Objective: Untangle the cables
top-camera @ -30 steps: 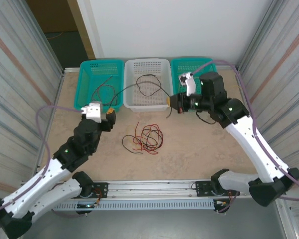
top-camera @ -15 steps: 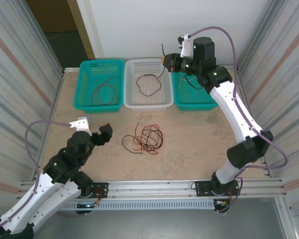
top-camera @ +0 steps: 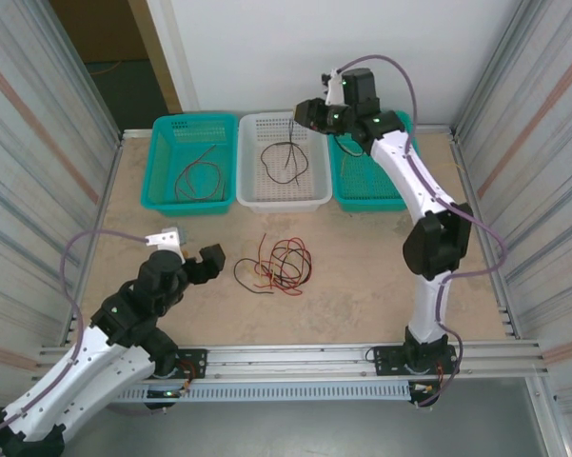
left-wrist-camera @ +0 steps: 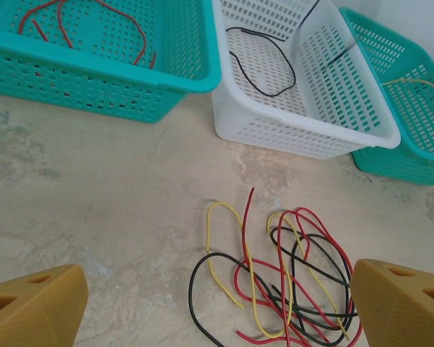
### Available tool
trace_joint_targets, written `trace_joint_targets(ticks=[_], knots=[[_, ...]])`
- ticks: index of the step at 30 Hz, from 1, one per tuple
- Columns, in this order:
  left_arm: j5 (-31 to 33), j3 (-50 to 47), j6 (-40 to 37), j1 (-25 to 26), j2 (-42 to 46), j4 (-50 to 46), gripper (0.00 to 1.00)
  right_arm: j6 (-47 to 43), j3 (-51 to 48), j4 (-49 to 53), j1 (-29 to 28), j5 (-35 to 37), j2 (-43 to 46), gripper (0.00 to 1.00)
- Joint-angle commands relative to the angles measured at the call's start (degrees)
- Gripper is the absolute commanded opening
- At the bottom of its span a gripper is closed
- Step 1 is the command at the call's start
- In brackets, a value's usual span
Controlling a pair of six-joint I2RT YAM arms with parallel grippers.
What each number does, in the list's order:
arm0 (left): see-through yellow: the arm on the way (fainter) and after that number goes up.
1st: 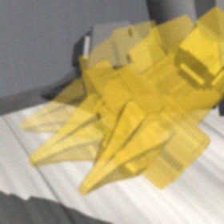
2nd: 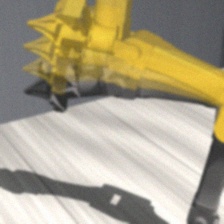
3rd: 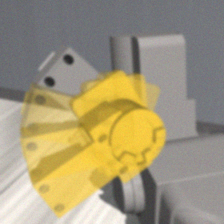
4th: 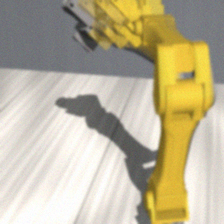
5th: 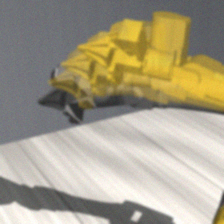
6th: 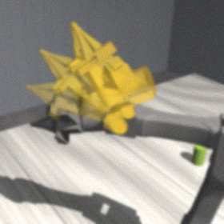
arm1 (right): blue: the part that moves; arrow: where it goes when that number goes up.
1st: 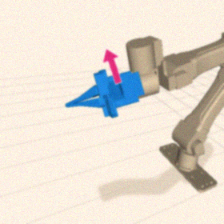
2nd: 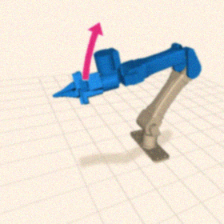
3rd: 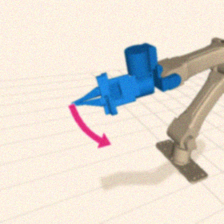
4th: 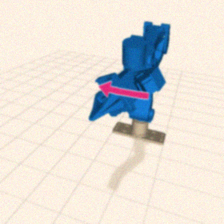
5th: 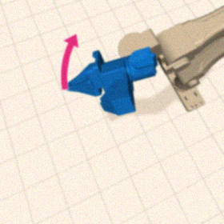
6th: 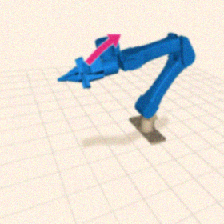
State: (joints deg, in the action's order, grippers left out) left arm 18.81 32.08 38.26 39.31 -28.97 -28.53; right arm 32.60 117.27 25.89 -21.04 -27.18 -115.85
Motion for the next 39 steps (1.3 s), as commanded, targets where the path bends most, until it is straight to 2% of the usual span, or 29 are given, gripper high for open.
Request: trace_joint_targets(ticks=[1,3,7,13,17,18,19,21,24,27,31,35,39], knots=[[-0.7,1.15,0.45,-0.55,-0.49,2.22,0.95,1.37,-4.49,1.18,-0.86,-0.43,2.37,0.47],[-0.66,1.31,0.57,-0.69,-1.19,2.87,0.95,0.85,-10.88,-0.18,-1.82,1.41,6.15,0.52],[-1.89,3.29,1.17,-1.93,-4.15,2.91,0.95,-0.56,-23.59,-1.28,-4.87,5.25,15.23,0.54],[-7.96,7.65,1.44,-6.71,-8.34,2.46,0.93,-4.64,-42.0,2.58,-15.1,18.62,28.6,0.58],[-12.31,10.86,1.68,-11.58,-9.5,0.53,0.9,-3.9,-49.15,6.18,-21.52,24.01,30.8,0.6],[-13.39,11.69,1.85,-13.01,-9.57,-0.08,0.9,-3.37,-50.25,6.61,-22.77,24.62,30.42,0.6],[-14.39,12.17,2.07,-14.24,-9.46,-0.3,0.9,-3.25,-50.96,6.83,-23.74,24.92,29.87,0.64],[-17.46,12.48,2.54,-17.35,-9.43,-0.49,0.88,-3.46,-51.55,7.78,-26.01,25.96,27.53,0.64],[-23.43,12.03,4.43,-21.51,-9.54,-1.23,0.85,-3.86,-51.28,8.32,-27.55,26.47,23.23,0.56],[-28.3,10.3,5.71,-23.47,-9.33,-1.09,0.82,-4.16,-50.55,7.45,-28.04,24.55,19.15,0.48],[-29.03,8.76,6.12,-23.56,-7.89,-2.2,0.81,-5.06,-48.19,7.81,-28.88,24.27,14.82,0.38],[-29.15,8.92,5.01,-23.58,-6.54,-3.26,0.81,-5.64,-46.88,8.46,-29.06,24.78,13.54,0.14],[-29.21,10.13,3.13,-23.66,-7.25,-3.81,0.81,-5.88,-47.21,8.43,-29.06,25.11,16.78,0.01]])
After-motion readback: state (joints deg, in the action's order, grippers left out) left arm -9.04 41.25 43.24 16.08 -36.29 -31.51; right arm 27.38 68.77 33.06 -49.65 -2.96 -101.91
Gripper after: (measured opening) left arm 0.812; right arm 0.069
